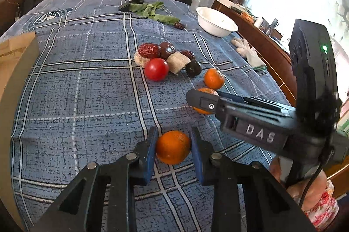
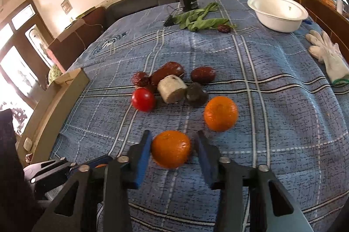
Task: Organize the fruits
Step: 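Grasp an orange with the left gripper while the right gripper grasps another orange, then carry both oranges over the cardboard box and open both grippers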
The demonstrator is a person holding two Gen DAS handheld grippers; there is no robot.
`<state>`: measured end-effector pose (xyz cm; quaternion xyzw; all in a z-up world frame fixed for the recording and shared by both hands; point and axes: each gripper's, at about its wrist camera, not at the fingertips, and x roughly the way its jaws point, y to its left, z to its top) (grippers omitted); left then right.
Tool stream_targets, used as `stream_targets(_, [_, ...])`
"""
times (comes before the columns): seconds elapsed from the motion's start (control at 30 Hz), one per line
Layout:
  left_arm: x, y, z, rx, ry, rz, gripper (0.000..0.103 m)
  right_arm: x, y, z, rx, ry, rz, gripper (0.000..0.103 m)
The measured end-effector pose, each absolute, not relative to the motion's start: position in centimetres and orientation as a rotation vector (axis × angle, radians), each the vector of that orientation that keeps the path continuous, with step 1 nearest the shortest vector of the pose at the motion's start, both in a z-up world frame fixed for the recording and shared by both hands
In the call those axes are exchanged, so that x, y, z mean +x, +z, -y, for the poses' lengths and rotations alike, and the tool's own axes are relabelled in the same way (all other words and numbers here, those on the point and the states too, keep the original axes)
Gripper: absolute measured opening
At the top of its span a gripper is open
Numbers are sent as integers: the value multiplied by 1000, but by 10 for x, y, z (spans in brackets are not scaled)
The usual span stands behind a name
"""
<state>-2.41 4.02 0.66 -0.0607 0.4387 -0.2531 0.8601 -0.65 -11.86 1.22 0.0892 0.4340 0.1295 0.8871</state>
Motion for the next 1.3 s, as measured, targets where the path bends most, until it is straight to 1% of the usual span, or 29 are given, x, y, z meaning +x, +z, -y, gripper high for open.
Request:
stream_targets(0.1, [-25, 7, -36, -102, -530, -915, 28, -9, 14, 112, 143, 252, -888, 38])
stream_targets(0.3, [-26, 9, -40, -115, -515, -901, 28, -15, 20, 117, 175, 235, -881, 37])
stream_targets(0.43, [-41, 25, -55, -126, -484, -854, 28, -27, 36, 115, 172, 230, -859, 38])
stream_targets(0.6, [-70, 62, -98, -172, -455, -796, 28, -44, 63, 88, 115, 264, -823, 38])
stream_targets(0.7, [-80, 84, -143, -188, -375, -761, 28, -50, 78, 57, 101, 336, -806, 38])
stream_targets(0.8, [-79, 93, -188, -187, -259, -747, 28, -55, 86, 18, 77, 420, -802, 38])
stream_targets(1.03, [-56, 75, -279, -206, -11, -831, 28, -57, 84, -82, 9, 597, -831, 39])
stream_targets(1.13, [-42, 60, -303, -243, 43, -894, 28, -52, 72, -120, -38, 639, -863, 39])
stream_targets(1.3, [-29, 42, -321, -278, 73, -955, 28, -38, 44, -160, -82, 662, -937, 39])
